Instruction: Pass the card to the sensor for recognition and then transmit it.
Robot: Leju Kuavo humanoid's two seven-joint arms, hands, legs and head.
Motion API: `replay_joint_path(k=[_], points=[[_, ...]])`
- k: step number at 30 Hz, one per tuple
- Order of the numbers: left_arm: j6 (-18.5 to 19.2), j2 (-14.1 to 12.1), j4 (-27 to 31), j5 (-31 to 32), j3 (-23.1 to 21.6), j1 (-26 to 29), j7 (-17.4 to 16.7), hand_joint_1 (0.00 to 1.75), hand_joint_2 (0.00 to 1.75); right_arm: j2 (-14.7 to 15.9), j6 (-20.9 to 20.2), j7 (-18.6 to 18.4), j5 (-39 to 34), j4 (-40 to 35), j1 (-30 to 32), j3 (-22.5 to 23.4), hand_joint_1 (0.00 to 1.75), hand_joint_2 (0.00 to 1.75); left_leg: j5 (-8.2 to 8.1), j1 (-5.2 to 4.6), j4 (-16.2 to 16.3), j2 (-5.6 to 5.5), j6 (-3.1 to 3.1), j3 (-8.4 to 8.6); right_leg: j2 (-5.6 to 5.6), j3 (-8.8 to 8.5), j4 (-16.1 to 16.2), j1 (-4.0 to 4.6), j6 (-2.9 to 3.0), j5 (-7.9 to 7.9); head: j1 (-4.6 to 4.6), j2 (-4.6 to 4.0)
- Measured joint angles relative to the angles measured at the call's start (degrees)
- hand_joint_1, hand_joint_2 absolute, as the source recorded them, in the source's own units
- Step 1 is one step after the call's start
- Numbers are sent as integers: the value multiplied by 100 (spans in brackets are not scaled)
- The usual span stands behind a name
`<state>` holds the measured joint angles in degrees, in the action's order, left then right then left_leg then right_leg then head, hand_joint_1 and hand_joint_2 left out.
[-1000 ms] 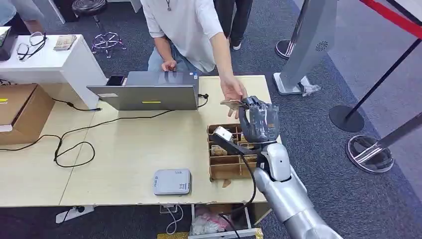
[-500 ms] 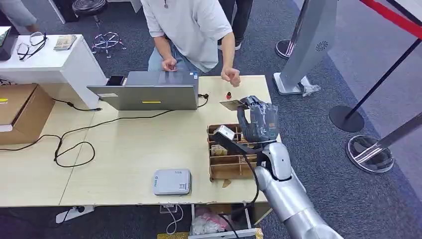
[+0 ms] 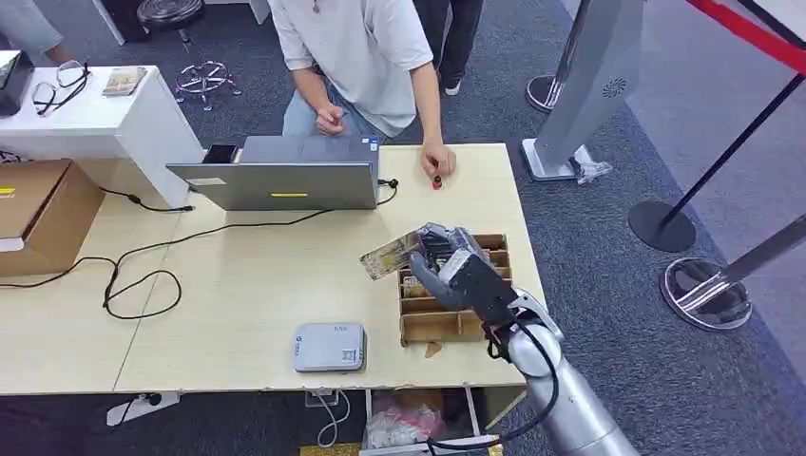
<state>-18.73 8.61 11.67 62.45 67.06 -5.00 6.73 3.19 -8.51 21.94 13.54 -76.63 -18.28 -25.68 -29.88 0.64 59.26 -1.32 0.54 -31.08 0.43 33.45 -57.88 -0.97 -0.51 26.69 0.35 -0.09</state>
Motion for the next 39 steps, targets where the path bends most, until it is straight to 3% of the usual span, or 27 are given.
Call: replay_joint_path(k=[5, 8, 19, 30, 39], points=[[0, 26, 0, 28, 0, -4, 65, 0, 0, 100, -1087, -278, -1732, -87, -117, -262, 175, 175, 1, 0, 0, 0, 0, 2, -1, -2, 0, 0, 0, -1, 0, 0], [0, 50, 0, 39, 0, -11, 107, 0, 0, 122, -1238, -470, -2280, 35, -197, -423, 175, 175, 1, 1, 0, 1, 0, 4, 0, -3, 0, 1, 1, -1, 0, 0], [4, 114, 0, 144, 0, -21, 48, 0, 0, 37, -759, -702, -2589, 1074, -449, -907, 175, 175, 1, 0, 0, 0, 0, 1, -1, -3, -1, 0, 1, -1, 0, 0], [15, 162, -2, 181, 0, -44, -13, 0, 0, -269, -359, -697, -2167, 2230, -775, -1265, 175, 175, 1, 1, 0, -1, -1, 2, -1, -3, -2, 1, 1, -1, 0, 0], [7, 186, 0, 192, 0, -84, -140, 0, 0, -289, -113, -780, -1579, 2444, -793, -1545, 175, 175, 1, 0, 0, 1, 0, 3, 1, -2, -1, 1, 1, -1, 0, 0]])
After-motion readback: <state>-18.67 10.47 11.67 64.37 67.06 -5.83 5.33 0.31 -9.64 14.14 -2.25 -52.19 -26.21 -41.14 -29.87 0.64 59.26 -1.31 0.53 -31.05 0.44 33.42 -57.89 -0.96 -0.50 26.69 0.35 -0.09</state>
